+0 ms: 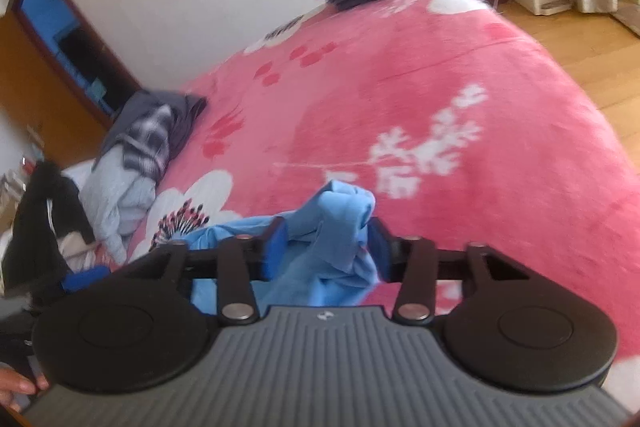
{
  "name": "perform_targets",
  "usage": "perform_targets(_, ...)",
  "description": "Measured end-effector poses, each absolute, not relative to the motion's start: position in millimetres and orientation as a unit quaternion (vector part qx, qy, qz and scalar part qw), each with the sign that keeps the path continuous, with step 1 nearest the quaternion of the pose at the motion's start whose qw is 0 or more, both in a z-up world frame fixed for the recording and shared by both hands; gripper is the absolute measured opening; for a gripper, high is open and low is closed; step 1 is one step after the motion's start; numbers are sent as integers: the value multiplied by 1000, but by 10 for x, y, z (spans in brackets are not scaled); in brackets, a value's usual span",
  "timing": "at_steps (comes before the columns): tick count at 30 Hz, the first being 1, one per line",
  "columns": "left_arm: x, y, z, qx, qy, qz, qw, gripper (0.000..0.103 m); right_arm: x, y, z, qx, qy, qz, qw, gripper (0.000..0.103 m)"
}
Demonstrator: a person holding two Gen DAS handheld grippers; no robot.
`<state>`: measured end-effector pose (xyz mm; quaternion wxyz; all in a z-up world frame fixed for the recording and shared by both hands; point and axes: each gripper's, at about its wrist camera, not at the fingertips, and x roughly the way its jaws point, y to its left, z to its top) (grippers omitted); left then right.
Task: Fold clothes
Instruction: 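Lift the T-shirt high with both tools and shake it out, then lay the T-shirt flat on the bed and open both tools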
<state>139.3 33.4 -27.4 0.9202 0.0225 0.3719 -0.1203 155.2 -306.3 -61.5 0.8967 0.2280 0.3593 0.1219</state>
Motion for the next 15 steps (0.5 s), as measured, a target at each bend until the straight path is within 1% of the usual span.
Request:
perform_targets(2,1284,450,-261,13,376,-122,918,89,1363,-3216,-538,245,341,131,898,51)
perform_targets(4,1189,562,-309,6,383,-121,916,89,1221,-3299,-419,253,328,143,899,59)
perform_targets(6,1103,611,-390,8,392,-120,912,89,945,-3331,-281,257,327,167,894,65)
perform_targets(8,1026,593,-465,21,399,-116,909,89,709,-3187,-222,239,340,196,888,68)
perform_targets(9,994,562,-498,32,402,-112,908,89,593,-3112,-194,229,346,210,885,71)
perform_targets(10,989,525,-543,44,402,-109,908,89,508,-2960,-212,204,363,221,882,75)
perform_targets(11,993,487,-591,55,401,-106,908,89,425,-2808,-232,178,379,232,878,76)
perform_targets(15,1050,369,-740,82,398,-85,910,86,251,-2208,-434,61,421,231,875,77)
